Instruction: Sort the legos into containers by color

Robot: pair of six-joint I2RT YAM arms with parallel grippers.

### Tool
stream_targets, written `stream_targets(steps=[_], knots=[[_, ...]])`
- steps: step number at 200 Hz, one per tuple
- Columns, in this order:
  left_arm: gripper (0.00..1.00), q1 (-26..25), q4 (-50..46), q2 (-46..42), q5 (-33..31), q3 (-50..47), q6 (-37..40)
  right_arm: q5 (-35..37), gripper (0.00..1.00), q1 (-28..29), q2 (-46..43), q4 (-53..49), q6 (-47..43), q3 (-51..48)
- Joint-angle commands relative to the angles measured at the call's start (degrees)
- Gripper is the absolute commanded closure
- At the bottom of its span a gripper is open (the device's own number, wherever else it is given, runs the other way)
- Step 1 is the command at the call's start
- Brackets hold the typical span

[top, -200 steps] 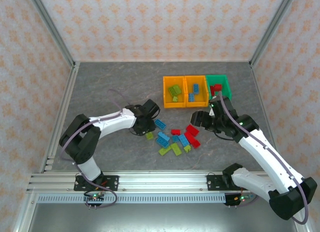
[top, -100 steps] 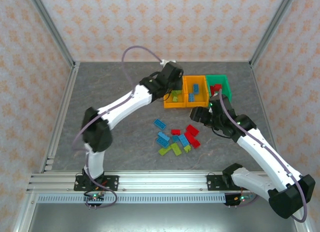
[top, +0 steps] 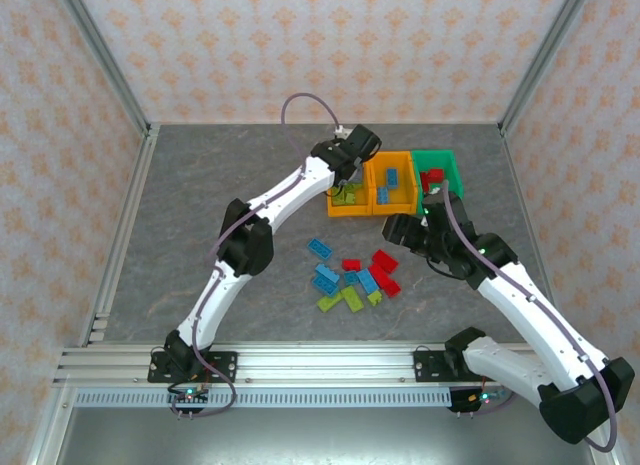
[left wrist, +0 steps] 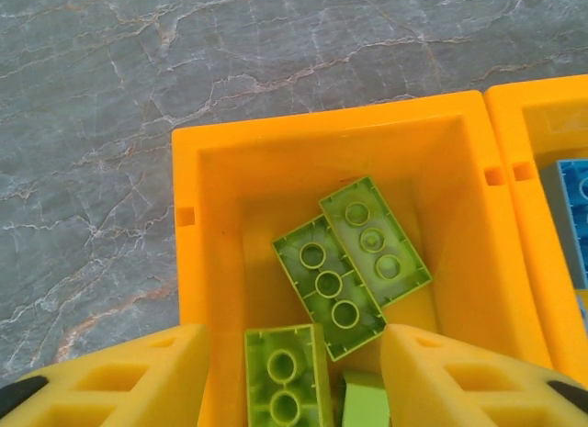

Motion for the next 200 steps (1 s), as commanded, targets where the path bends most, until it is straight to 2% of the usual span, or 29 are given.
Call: stream_targets(steps=[1, 18, 32, 68, 89, 111, 128, 155, 179, 200], knots=[[0.46, -0.52, -1.2, -9.72, 0.75, -2.46, 0.04, 0.17, 0.23, 0.4, 0.99, 0.97, -0.25, 0.34], [0.46, -0.96, 2.21, -18.02, 3.33, -10.41, -0.7, -0.28, 0.23, 1.36, 3.36, 3.14, -3.04, 1.11], [0.46, -1.92, 7.47, -27.7, 4.38, -21.22, -1.11, 1.36, 0.23, 3.5, 6.89, 3.82, -6.41, 2.99], [0.46, -6.13, 17.3, -55.55, 1.72, -47.71, 2.74, 3.41, 0.22, 9.81, 21.71, 4.07, -13.93, 11.27], [0.46, -7.9, 16.36, -68.86, 1.97, -57.07, 7.39, 3.28, 0.22, 13.02, 32.14, 4.02, -18.02, 17.26], [0.44, -7.95, 10.28, -80.29, 9.8, -62.58, 13.76, 4.32, 0.22, 15.36, 43.26, 1.39, -21.88, 24.86], [0.37, -8.01, 4.53, -86.5, 15.06, -65.01, 18.95, 3.69, 0.23, 16.54, 51.83, -1.7, -24.0, 30.65], [0.27, -7.98, -1.86, -92.33, 15.96, -68.81, 24.62, 1.72, 0.24, 17.28, 60.59, -3.05, -25.19, 35.82], [0.1, -7.96, 2.65, -95.64, 16.37, -75.45, 25.85, 0.75, 0.34, 17.36, 65.4, -4.43, -25.45, 38.49], [0.04, -7.91, 4.59, -94.83, 15.3, -77.29, 26.67, 1.68, 0.46, 17.63, 66.37, -5.32, -25.72, 38.6]])
